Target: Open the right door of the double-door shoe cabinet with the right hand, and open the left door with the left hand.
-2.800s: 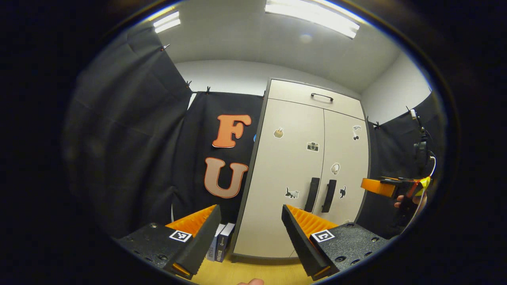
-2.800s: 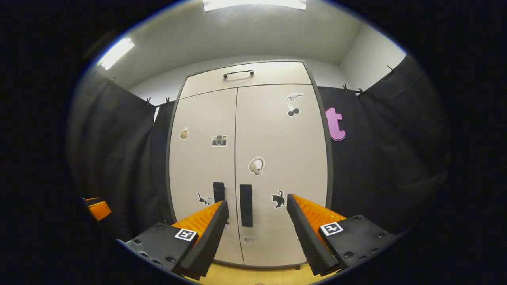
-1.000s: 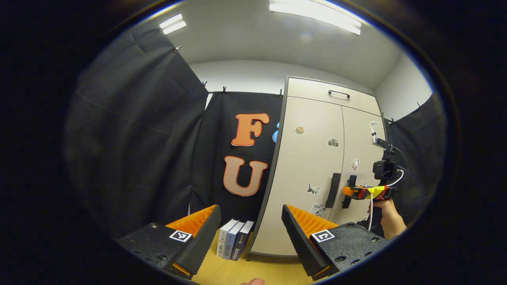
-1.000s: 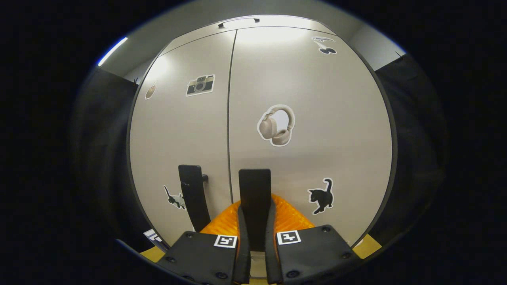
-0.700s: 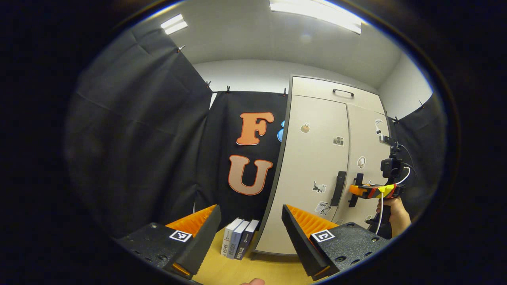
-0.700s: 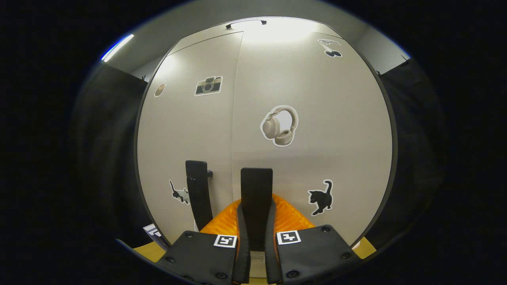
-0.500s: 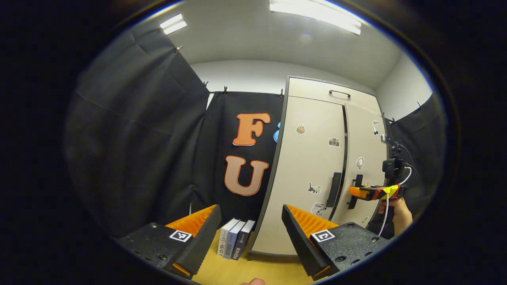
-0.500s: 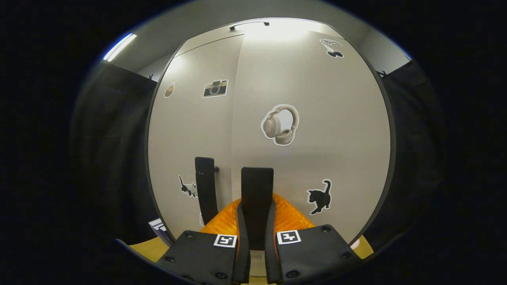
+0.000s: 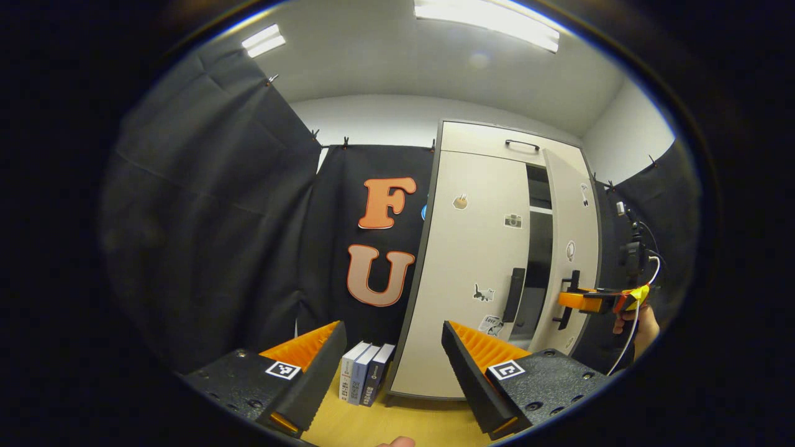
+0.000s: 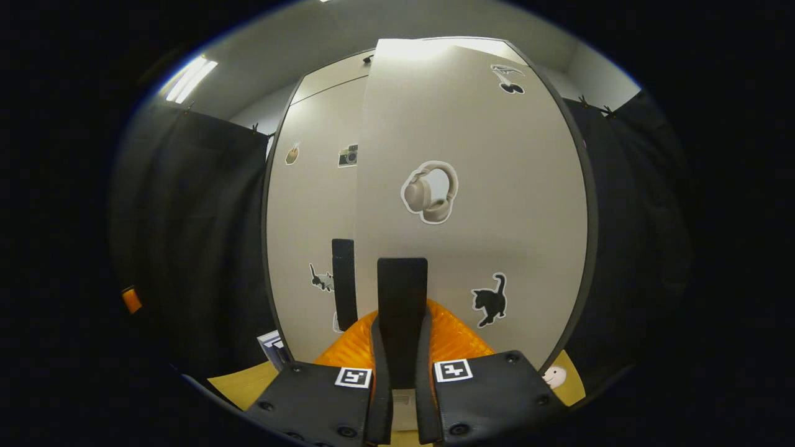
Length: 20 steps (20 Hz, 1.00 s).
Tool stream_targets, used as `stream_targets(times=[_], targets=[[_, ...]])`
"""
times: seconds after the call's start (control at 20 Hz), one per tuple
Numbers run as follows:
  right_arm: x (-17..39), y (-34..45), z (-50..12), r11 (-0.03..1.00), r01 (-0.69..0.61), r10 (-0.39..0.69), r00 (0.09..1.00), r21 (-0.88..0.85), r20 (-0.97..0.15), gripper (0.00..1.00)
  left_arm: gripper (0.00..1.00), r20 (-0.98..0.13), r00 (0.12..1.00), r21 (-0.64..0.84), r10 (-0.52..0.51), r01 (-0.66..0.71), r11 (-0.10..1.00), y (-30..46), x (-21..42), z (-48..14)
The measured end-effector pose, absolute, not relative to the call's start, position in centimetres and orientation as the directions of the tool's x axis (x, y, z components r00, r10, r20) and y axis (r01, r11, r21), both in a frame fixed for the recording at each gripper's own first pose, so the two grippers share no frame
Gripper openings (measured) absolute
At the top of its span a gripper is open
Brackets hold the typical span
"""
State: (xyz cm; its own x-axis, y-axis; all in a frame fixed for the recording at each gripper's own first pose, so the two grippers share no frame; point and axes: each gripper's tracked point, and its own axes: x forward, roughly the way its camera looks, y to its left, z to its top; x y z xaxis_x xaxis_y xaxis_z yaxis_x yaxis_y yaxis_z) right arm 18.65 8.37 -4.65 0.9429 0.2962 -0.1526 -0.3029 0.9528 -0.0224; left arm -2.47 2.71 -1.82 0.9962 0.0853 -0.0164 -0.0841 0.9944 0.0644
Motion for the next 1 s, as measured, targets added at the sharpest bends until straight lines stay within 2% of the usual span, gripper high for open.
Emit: stream_targets(times=[0.5, 0.7, 0.75, 1.0], targets=[[12.9, 3.3, -3.5, 0.951, -0.307, 0.298, 0.943, -0.037, -0.151, 0.23, 0.94, -0.022, 1.000, 0.036, -0.002, 0.003, 0.999, -1.6, -1.6, -2.3], [11.5, 0.6, -3.1, 0.961, -0.268, 0.257, 0.956, -0.062, -0.144, 0.25, 0.92, -0.051, 0.998, 0.008, -0.042, 0.042, 0.999, -3.2, -1.0, -3.4], [11.0, -0.3, -2.9, 0.965, -0.255, 0.245, 0.959, -0.064, -0.141, 0.25, 0.94, -0.058, 0.997, 0.002, -0.051, 0.051, 0.999, -3.6, -0.9, -3.7], [9.7, -2.7, -2.6, 0.974, -0.224, 0.217, 0.968, -0.045, -0.129, 0.24, 0.95, -0.071, 0.994, 0.001, -0.082, 0.082, 0.997, -4.4, -0.6, -4.2]])
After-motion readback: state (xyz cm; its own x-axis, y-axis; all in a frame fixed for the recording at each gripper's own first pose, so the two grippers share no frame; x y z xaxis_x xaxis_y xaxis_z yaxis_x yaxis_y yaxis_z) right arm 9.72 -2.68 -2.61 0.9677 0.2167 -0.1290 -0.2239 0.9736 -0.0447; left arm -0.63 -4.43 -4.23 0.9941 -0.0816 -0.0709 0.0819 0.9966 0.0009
